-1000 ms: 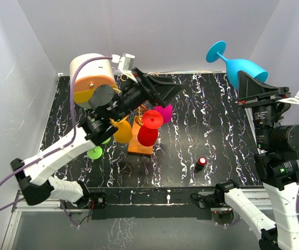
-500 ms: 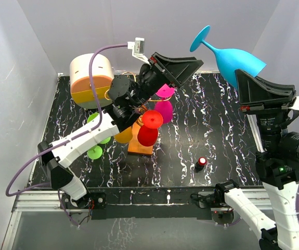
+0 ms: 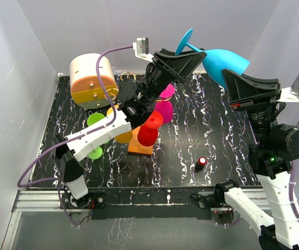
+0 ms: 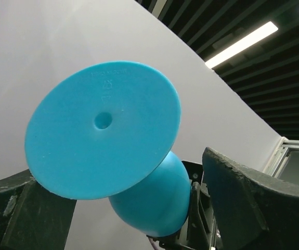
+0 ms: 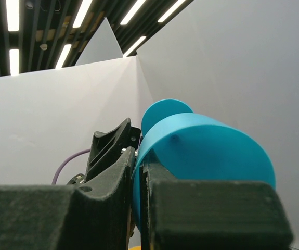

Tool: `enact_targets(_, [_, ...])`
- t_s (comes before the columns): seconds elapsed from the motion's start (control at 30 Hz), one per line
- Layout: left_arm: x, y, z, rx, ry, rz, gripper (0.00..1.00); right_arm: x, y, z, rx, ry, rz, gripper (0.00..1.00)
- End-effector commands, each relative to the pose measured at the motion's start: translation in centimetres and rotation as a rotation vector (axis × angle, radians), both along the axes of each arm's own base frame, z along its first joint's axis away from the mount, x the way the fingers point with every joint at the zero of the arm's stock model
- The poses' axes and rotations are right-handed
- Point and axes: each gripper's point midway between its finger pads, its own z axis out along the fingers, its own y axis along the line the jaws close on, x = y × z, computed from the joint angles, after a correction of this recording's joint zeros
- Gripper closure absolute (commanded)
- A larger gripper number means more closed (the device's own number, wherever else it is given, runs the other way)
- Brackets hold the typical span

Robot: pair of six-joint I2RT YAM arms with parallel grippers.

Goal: Place the wine glass upside down on the wine glass rack

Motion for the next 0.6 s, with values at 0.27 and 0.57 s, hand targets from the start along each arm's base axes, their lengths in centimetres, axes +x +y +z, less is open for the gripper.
enact_targets(0.27, [-3.9, 4.7, 5.5, -0.262, -0.126, -0.01, 0.39, -0.8, 1.0, -1.0, -0.025, 0.002, 0.069, 1.0])
enact_targets(0.57, [-4.0, 4.4, 5.9, -0.282, -0.128, -0.01, 0.67, -0.6, 1.3, -2.3, -0.01, 0.044, 0.11, 1.0])
